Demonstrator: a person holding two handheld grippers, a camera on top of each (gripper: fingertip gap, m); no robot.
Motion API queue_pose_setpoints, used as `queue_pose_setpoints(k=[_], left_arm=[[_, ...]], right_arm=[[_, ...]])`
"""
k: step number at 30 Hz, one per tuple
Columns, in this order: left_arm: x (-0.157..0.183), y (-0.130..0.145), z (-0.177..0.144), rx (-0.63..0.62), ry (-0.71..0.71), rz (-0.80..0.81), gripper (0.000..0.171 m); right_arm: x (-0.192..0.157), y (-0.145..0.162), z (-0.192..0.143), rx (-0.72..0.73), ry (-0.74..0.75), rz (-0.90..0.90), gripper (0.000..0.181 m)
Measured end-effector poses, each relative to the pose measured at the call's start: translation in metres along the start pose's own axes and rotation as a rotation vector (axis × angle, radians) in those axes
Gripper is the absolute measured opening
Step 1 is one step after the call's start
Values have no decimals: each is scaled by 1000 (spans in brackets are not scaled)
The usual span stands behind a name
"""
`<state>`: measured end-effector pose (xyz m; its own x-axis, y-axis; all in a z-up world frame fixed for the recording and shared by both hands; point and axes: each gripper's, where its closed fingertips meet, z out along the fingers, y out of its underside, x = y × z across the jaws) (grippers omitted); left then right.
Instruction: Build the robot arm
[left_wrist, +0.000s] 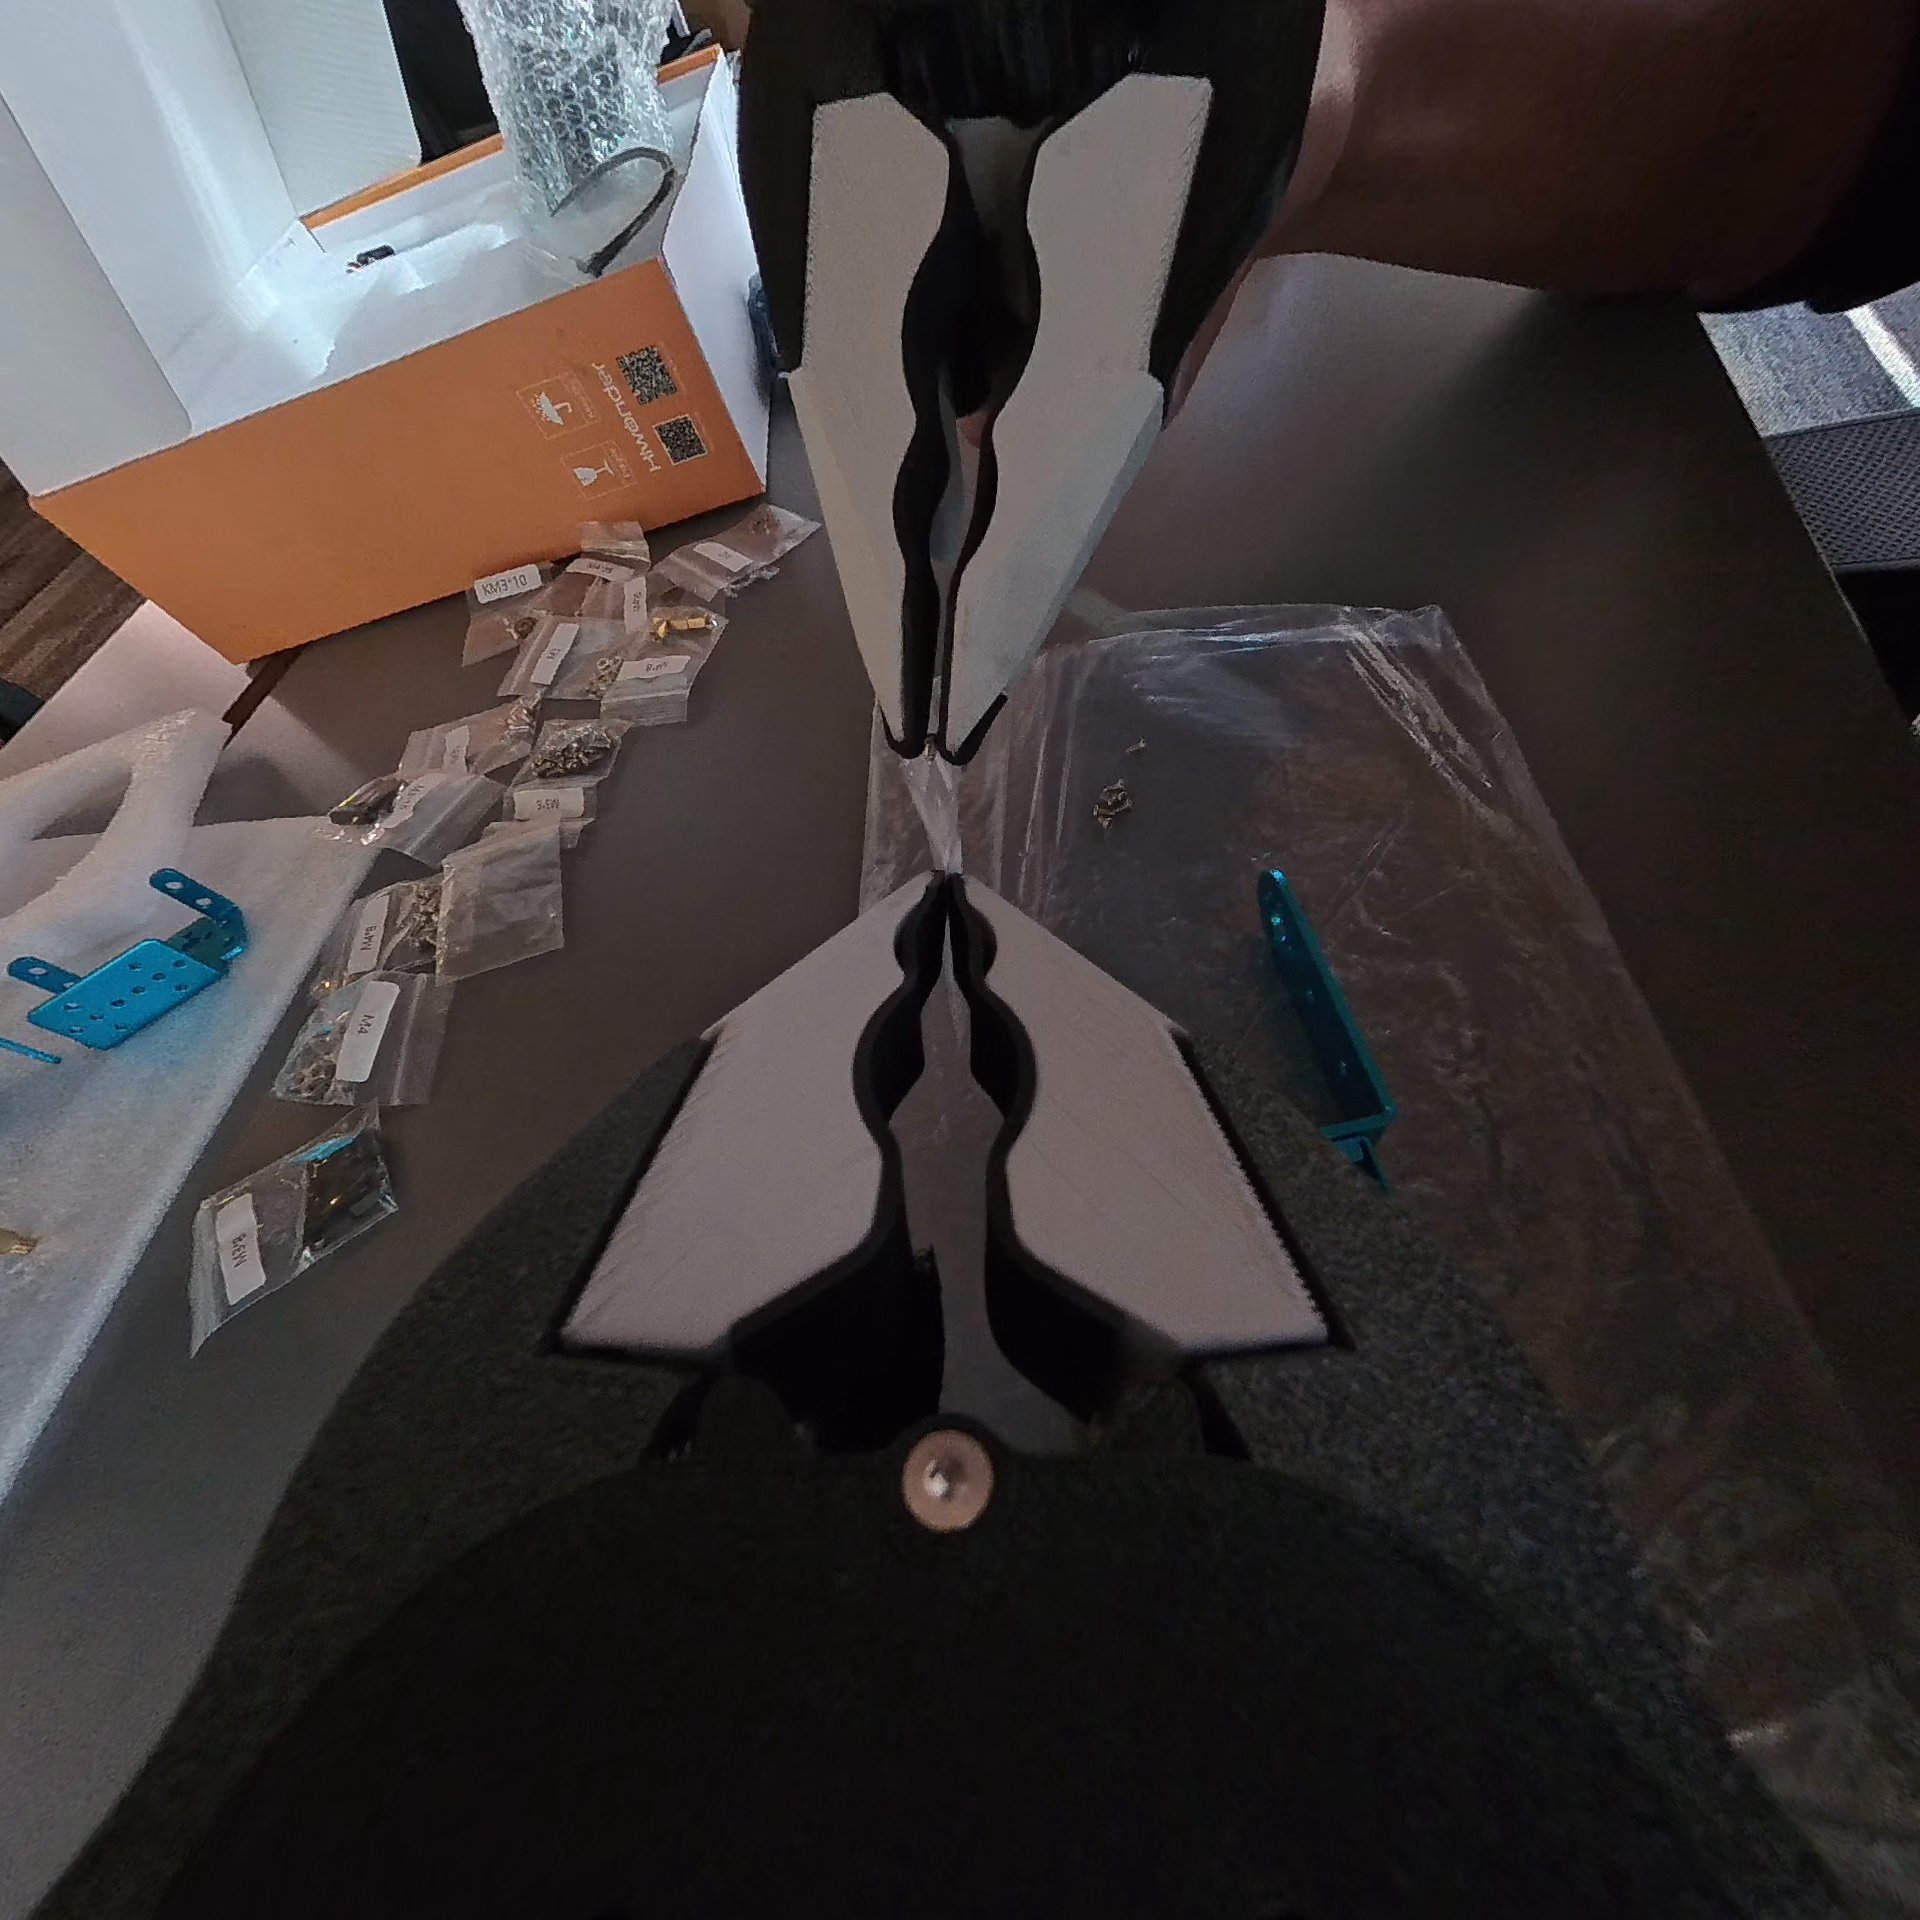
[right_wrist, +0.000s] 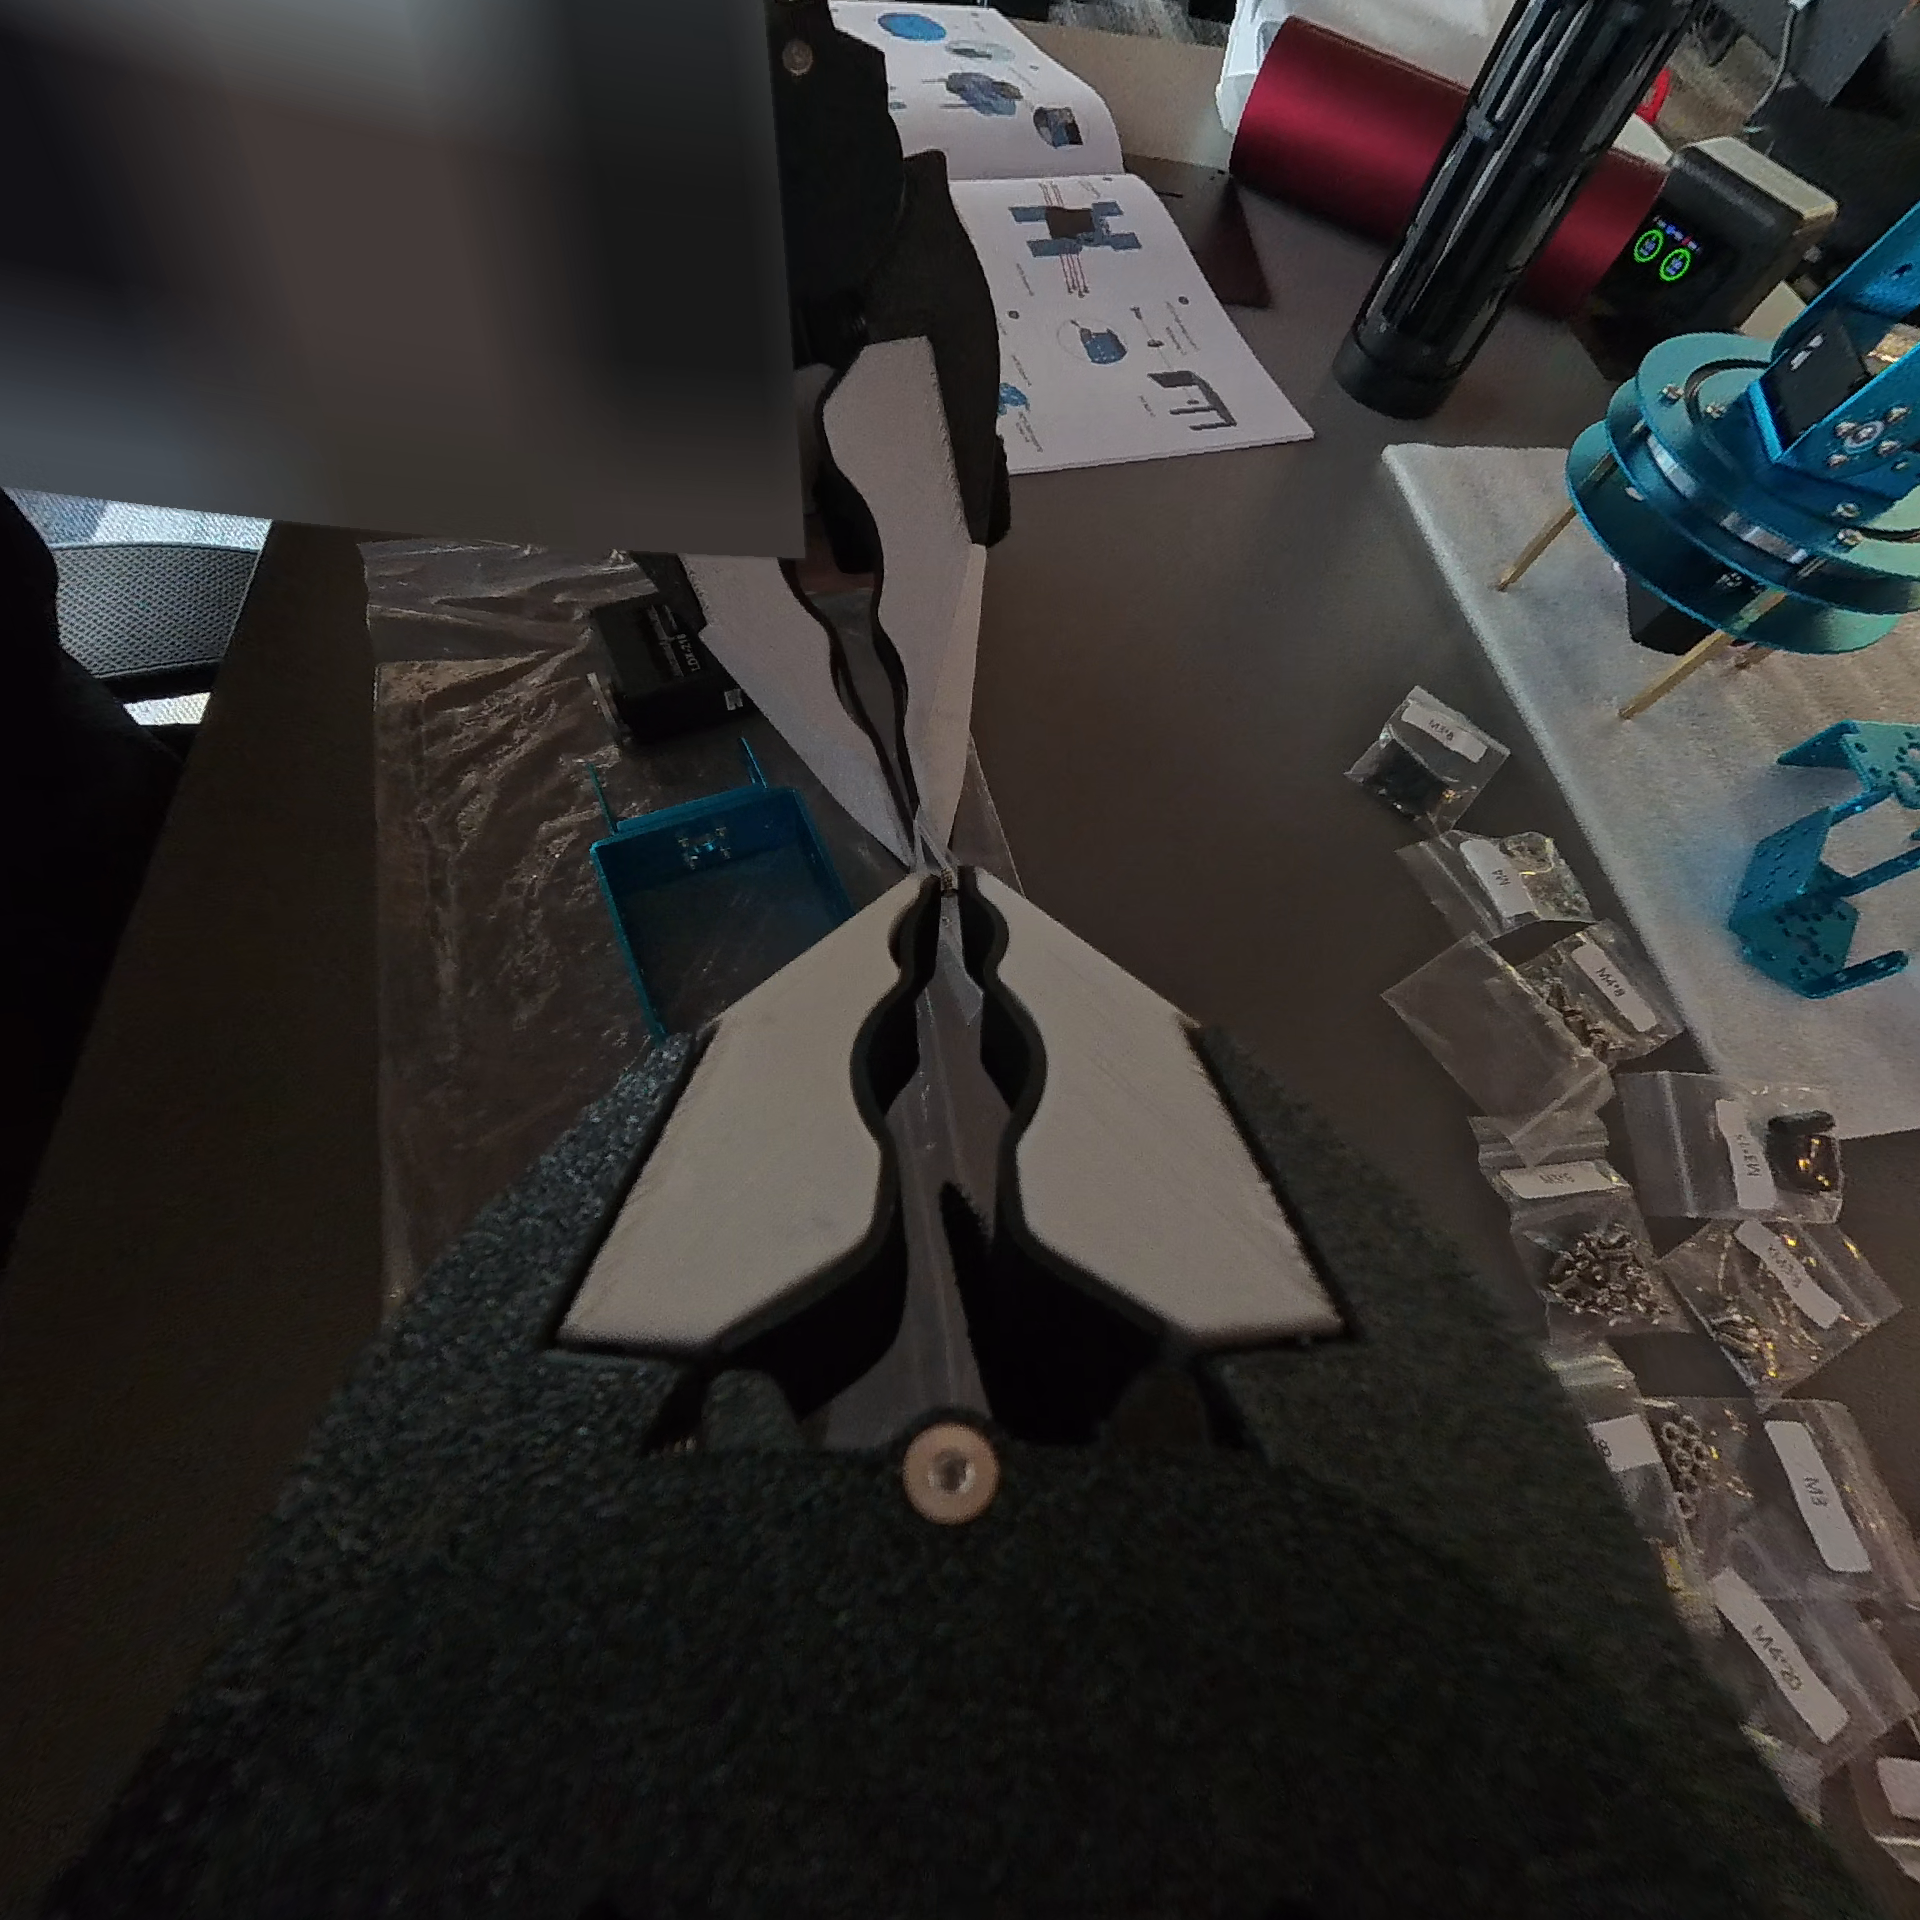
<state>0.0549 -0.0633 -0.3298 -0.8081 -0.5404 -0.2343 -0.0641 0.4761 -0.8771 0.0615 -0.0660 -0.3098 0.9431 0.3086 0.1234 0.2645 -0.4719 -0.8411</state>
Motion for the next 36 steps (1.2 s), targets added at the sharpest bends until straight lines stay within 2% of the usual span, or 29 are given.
queue_pose_setpoints(k=[15, 19, 23, 28, 32, 36], left_arm=[[1, -1, 0, 5, 2, 1, 0], [-2, -4, -3, 19, -3, -9, 0], [-3, -11, -7, 61, 14, -48, 0], [0, -17, -9, 97, 45, -88, 0], [-1, -18, -9, 103, 46, -99, 0], [-5, -21, -13, 135, 59, -147, 0]], right_arm=[[1, 1, -1, 0, -1, 5, 6], [6, -18, -22, 145, -29, 55, 14], [10, 2, -16, 114, -55, 84, 20], [-1, 2, -7, 118, -105, 71, 15], [3, -3, -14, 165, -94, 83, 1], [6, 3, -11, 137, -80, 80, 8]])
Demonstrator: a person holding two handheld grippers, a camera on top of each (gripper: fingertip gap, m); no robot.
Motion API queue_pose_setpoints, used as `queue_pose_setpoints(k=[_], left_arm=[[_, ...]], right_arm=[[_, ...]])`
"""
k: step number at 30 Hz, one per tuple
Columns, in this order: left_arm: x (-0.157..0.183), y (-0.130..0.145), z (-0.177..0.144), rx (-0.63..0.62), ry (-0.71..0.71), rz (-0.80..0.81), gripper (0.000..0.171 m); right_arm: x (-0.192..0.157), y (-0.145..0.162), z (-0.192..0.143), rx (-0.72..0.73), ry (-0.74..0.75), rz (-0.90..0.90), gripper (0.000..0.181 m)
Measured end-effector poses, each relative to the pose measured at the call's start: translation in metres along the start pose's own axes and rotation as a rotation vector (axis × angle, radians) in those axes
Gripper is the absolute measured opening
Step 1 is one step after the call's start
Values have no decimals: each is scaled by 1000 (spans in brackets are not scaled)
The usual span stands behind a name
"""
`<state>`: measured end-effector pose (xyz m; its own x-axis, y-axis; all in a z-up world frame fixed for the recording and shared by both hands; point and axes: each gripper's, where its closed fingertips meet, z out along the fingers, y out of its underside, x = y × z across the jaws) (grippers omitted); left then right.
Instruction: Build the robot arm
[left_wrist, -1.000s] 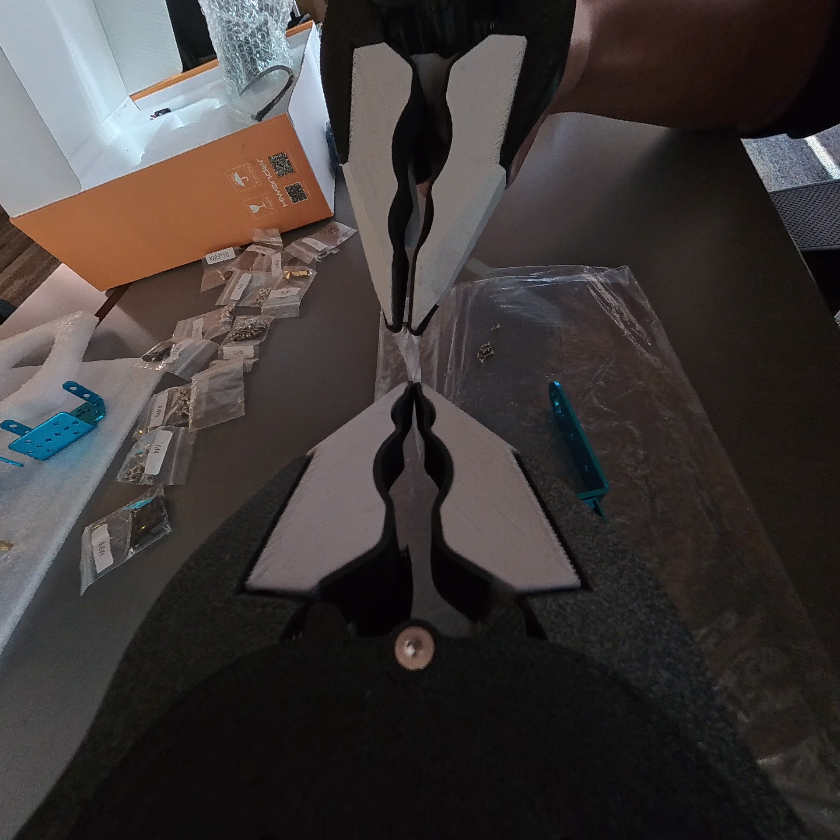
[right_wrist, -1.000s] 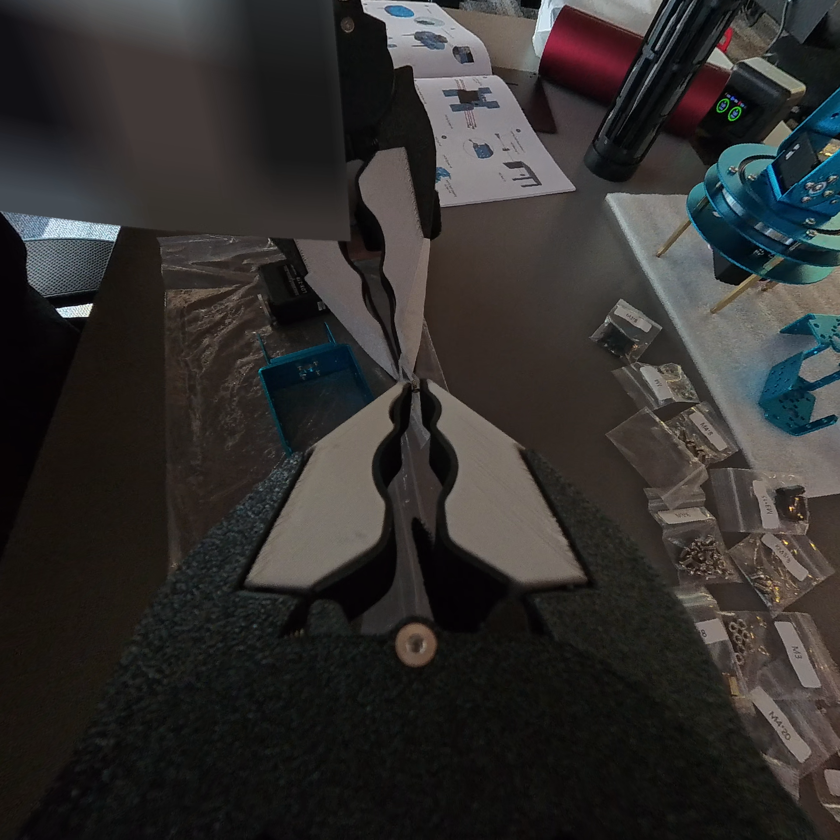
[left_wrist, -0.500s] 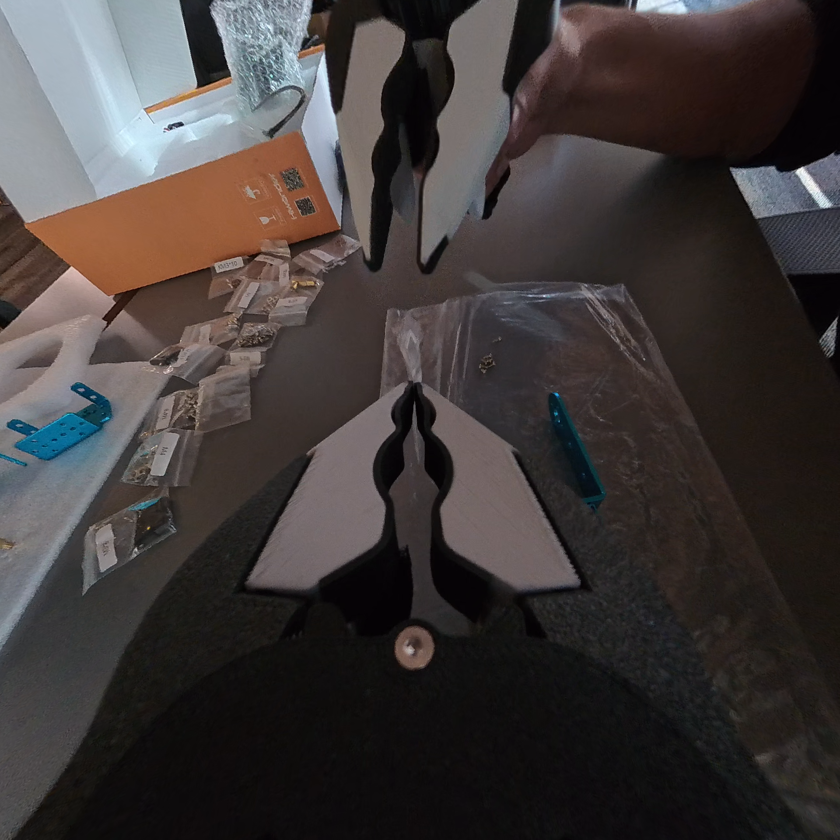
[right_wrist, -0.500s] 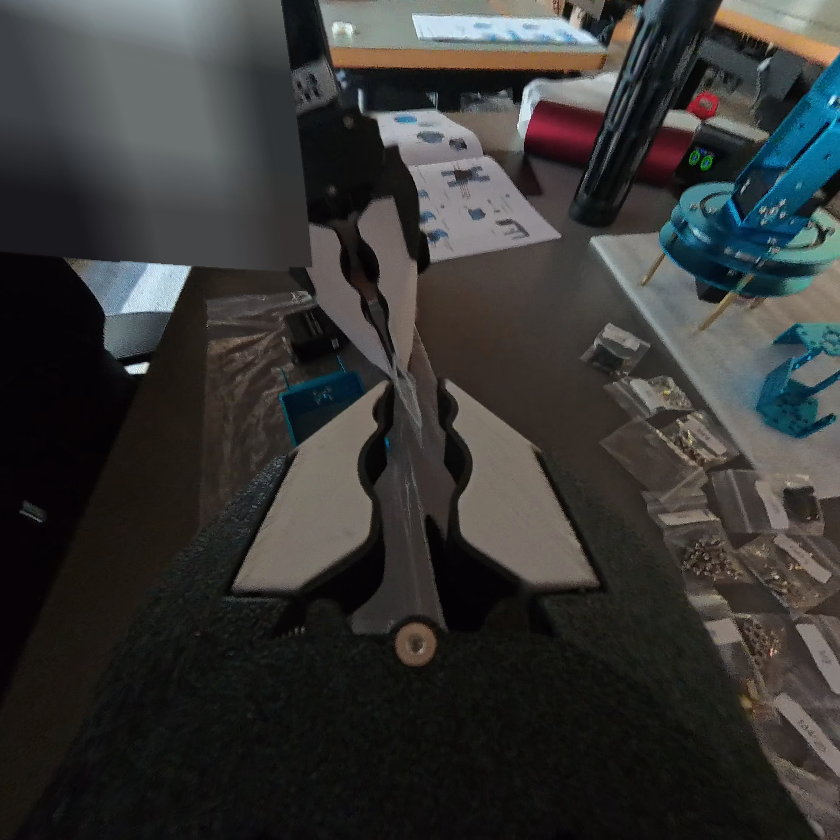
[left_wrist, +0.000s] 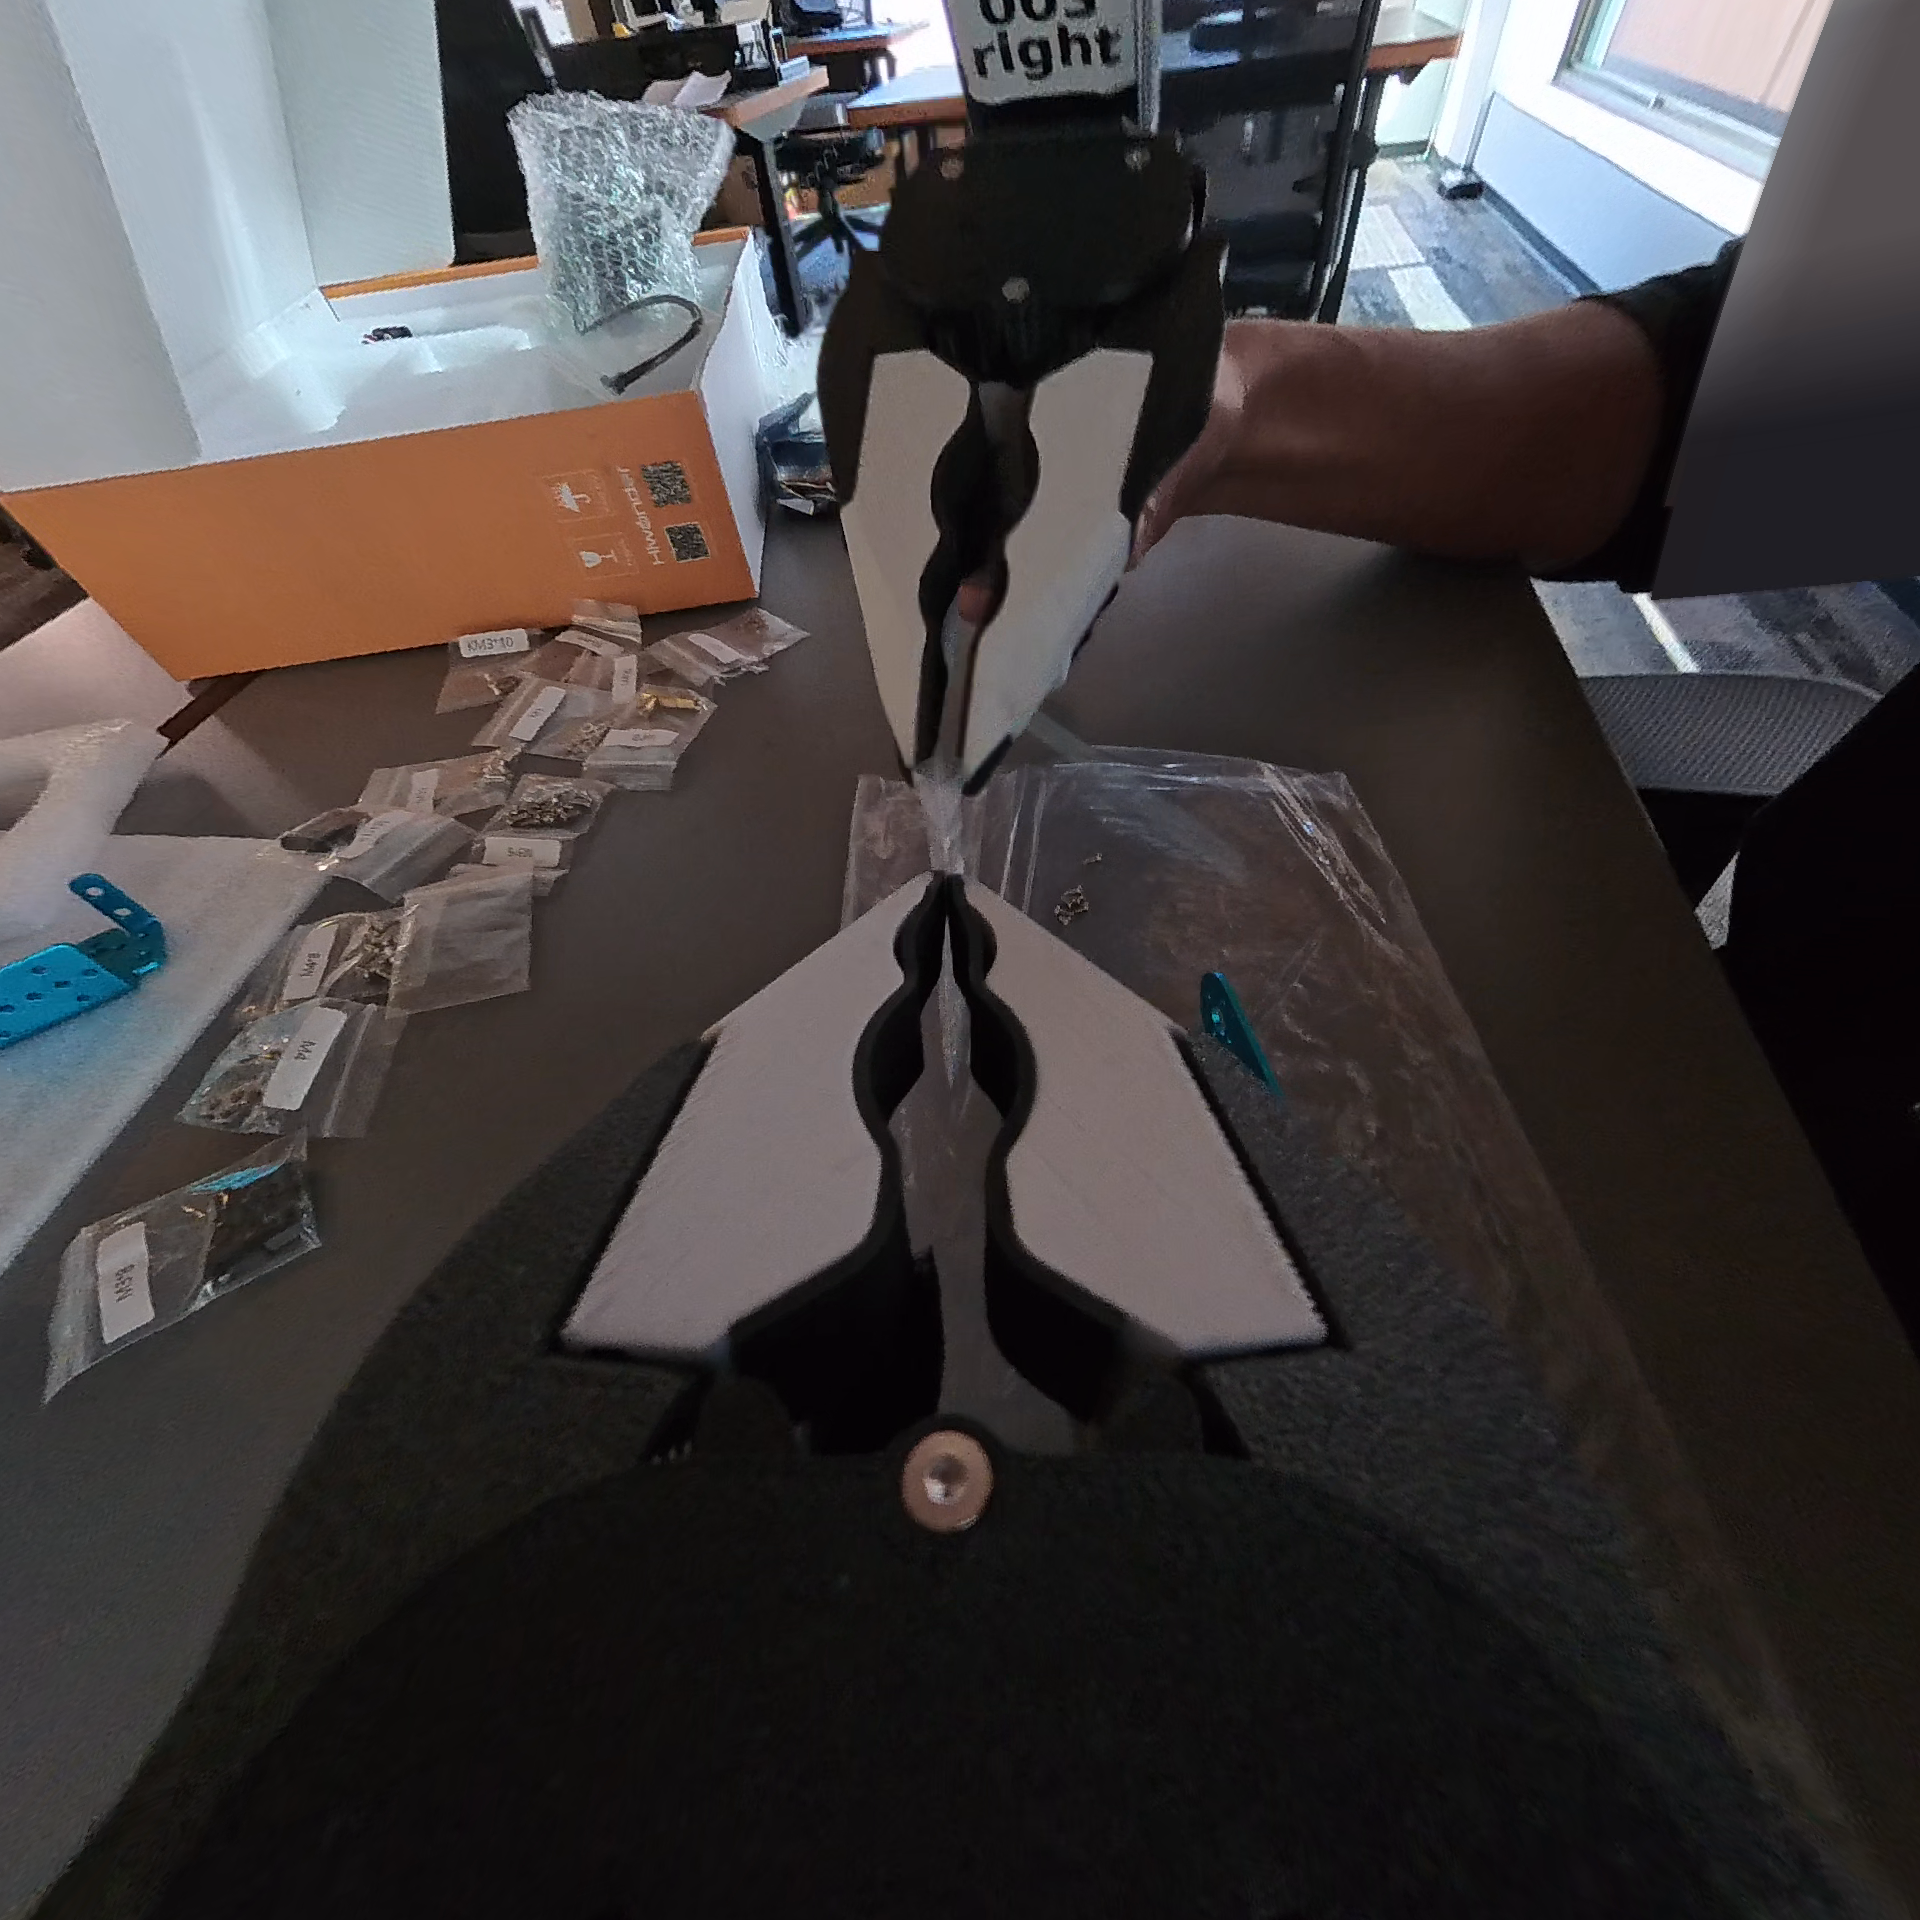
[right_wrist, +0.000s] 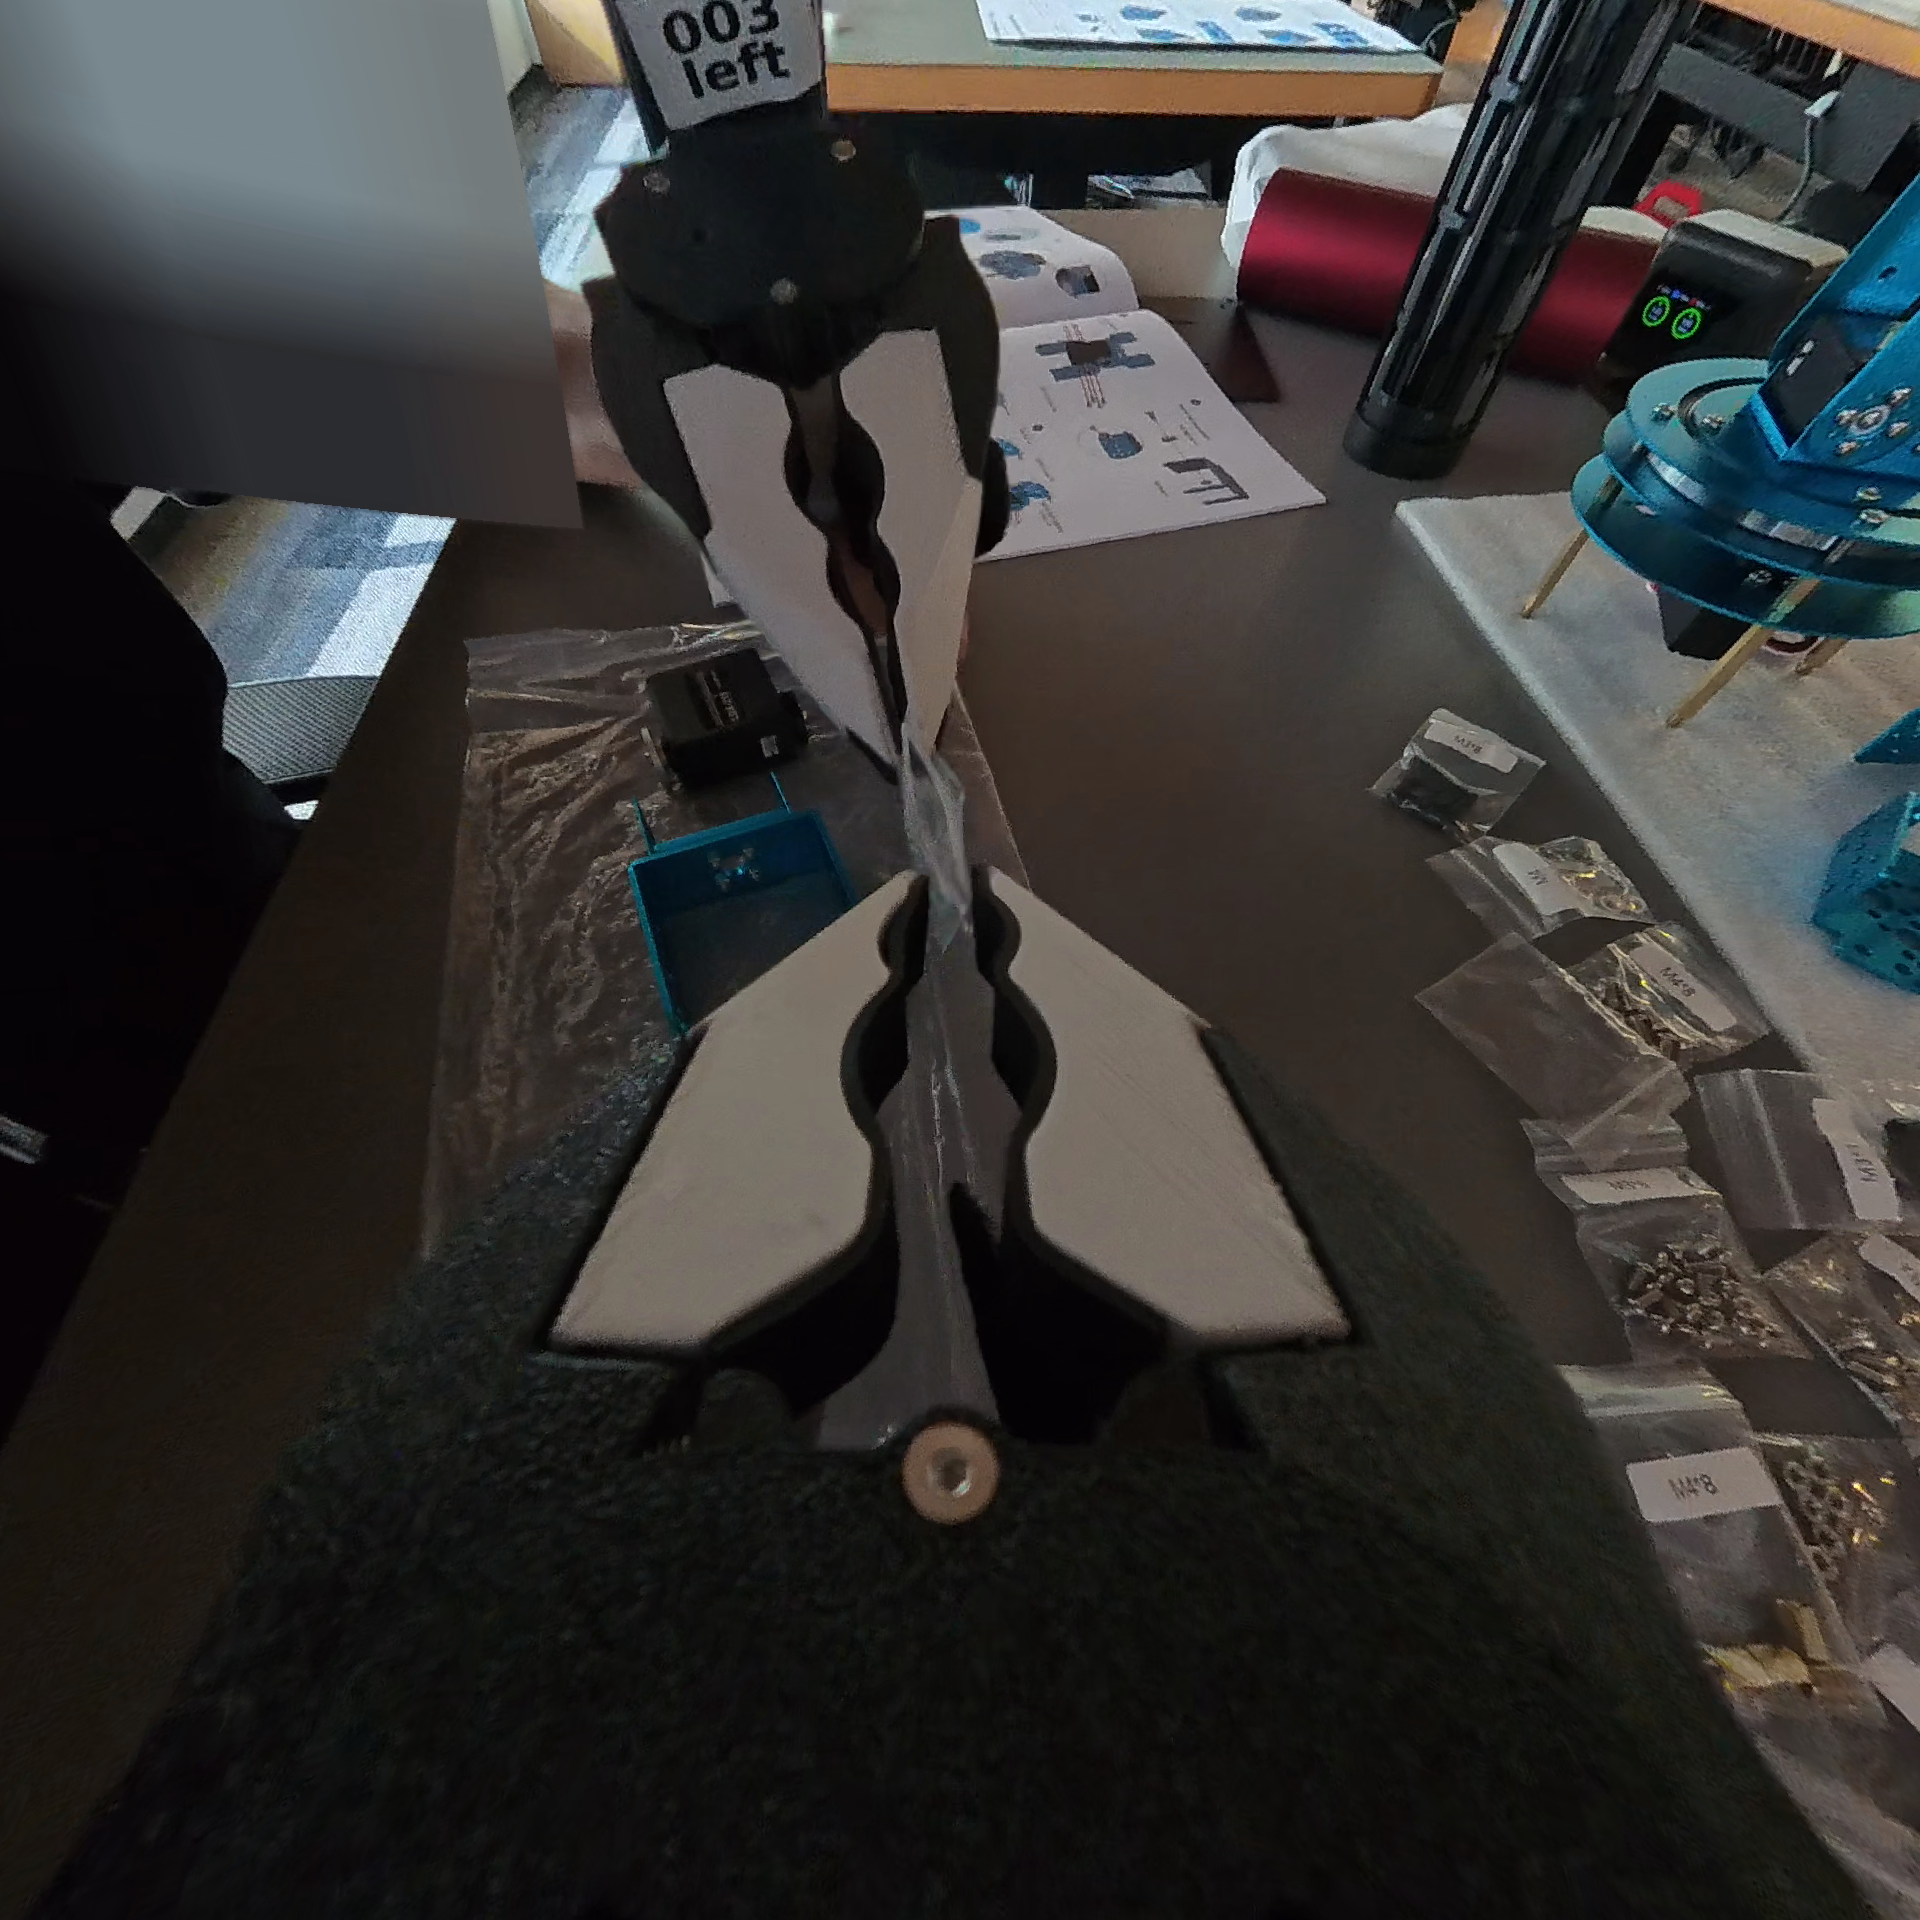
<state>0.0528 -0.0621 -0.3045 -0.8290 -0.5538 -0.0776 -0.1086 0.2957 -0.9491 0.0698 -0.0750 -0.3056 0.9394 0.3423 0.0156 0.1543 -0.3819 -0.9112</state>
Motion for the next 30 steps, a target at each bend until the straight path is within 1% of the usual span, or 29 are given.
queue_pose_setpoints(k=[3, 5, 17, 22, 26, 30], left_arm=[[-3, -2, -3, 17, 5, -26, 0], [-3, -3, -3, 20, 5, -30, 0], [-3, 2, -2, 5, 11, -30, 0], [-1, 4, 0, 1, 28, -43, 0], [3, 4, 1, -2, 62, -82, 19], [10, -2, 0, 35, 95, -80, 19]], right_arm=[[-3, 3, 2, -14, -17, 6, 8], [-2, 3, 4, -16, -12, 4, 2], [-4, 0, 6, -6, -26, 34, 1], [-6, 1, 4, -17, -26, 20, 1], [-14, -3, 4, -10, -55, 10, 1], [-15, 0, 5, -27, -58, 11, 1]])
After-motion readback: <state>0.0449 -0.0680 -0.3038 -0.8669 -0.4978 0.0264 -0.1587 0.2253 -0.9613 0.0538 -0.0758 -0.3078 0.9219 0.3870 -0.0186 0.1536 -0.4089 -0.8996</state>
